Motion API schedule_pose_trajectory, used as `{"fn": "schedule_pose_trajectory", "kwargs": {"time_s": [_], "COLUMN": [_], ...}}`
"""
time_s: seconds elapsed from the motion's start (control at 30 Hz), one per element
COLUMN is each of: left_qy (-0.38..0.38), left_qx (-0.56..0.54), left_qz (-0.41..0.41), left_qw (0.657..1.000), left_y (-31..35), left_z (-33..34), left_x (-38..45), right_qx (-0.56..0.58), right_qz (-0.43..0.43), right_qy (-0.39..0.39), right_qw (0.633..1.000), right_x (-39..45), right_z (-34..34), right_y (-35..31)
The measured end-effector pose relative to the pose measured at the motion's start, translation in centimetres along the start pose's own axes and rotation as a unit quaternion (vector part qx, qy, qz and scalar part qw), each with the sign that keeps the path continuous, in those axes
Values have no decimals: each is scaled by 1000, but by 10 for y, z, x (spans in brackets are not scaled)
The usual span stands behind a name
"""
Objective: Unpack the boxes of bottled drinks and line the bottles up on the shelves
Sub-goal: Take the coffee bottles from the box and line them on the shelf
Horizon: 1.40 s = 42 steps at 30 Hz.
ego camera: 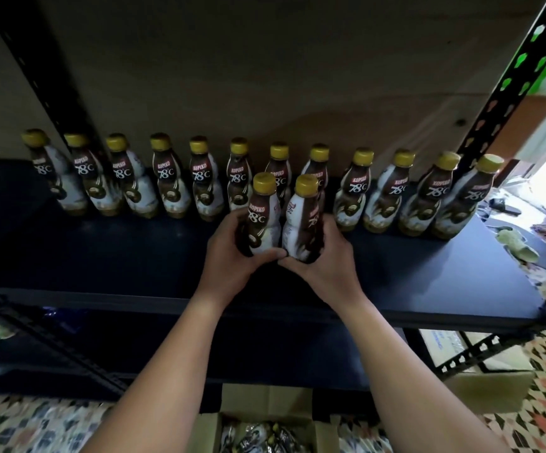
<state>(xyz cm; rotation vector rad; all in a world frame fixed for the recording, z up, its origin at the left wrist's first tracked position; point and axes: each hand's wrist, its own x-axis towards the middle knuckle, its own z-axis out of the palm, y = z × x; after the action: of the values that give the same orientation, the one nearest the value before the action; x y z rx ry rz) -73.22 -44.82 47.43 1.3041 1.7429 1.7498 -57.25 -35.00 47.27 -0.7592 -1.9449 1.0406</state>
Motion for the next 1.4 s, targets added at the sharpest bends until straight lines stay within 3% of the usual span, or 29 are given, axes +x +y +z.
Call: {"fn": "schedule_pose_trajectory", "kwargs": {"time_s": [0.6,0.9,1.4], "left_qy": [20,0,23], "left_qx": [20,-17,41], "left_qz": [-19,-26,6], "left_qw": [999,1000,999], "left_y": [-2,-10,-12], "left_z": [4,-8,-3], "left_x": [12,7,7], "right_qx": [-118,-72,-77], "right_qz": [44,5,14], "right_qy": [44,23,32], "right_qw": [991,997,996], "right_x": [15,7,9], "right_z": [26,21,26], "right_y": [14,10,16]}}
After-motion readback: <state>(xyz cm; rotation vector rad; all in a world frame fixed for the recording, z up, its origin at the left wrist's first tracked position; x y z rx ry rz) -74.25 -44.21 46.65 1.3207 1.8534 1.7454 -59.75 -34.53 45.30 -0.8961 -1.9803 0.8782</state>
